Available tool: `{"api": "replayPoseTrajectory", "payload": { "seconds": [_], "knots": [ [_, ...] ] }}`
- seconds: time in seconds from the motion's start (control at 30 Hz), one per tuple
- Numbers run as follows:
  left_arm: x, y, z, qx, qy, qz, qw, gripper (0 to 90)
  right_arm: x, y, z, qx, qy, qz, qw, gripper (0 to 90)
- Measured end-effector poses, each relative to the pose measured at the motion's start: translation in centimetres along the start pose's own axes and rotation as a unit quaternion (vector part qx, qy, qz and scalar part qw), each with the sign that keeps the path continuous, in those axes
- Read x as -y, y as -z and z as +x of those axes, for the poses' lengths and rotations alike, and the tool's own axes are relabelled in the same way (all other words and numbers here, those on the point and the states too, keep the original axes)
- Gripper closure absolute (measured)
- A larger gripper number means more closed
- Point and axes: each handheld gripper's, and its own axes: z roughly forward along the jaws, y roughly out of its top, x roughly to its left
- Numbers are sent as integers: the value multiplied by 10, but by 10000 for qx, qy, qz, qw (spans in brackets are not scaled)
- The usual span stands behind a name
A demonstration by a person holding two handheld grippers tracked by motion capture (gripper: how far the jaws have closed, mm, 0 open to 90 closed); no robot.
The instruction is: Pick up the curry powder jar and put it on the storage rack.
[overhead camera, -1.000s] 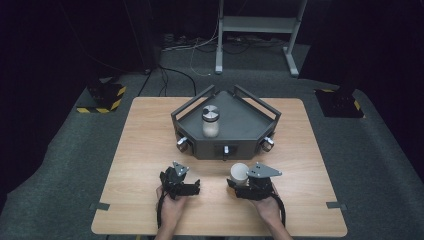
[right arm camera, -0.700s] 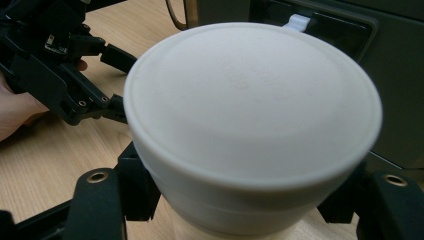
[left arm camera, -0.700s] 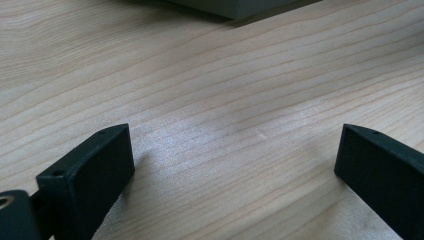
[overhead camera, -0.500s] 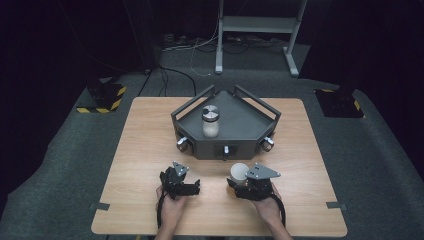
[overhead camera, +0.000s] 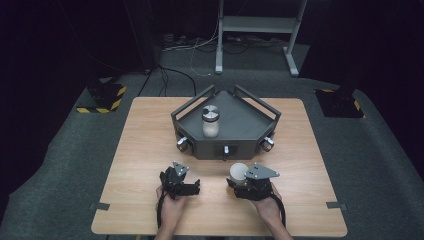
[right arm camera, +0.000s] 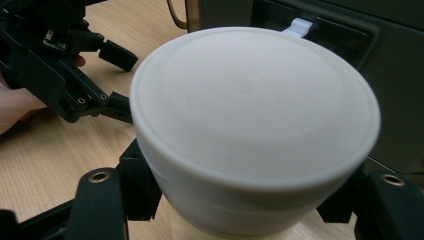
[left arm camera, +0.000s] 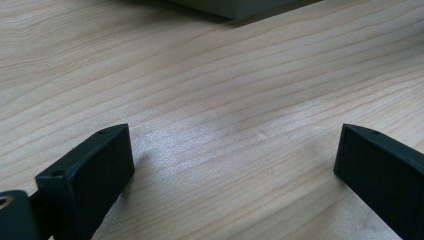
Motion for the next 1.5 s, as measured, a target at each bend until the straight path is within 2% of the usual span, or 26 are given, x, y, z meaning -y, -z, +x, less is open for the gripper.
{"api": "replayPoseTrajectory", "payload": {
  "seconds": [0.47, 0.73, 1.2, 1.37, 1.5],
  "knots": [
    [0, 0, 0, 3, 1, 0, 10000, 26, -11, 9, -9, 29, -136, -79, 9999, 352],
    [0, 0, 0, 3, 0, 0, 10000, 26, -24, 16, -17, 51, -72, -46, 10000, 352],
    [0, 0, 0, 3, 0, 1, 10000, 26, -49, 31, -31, 137, -144, -104, 9997, 351],
    [0, 0, 0, 3, 1, 0, 10000, 26, -57, 36, -39, 75, -236, -180, 9995, 352],
    [0, 0, 0, 3, 0, 2, 10000, 26, -65, 39, -42, 89, -192, -243, 9995, 352]
  ]
}}
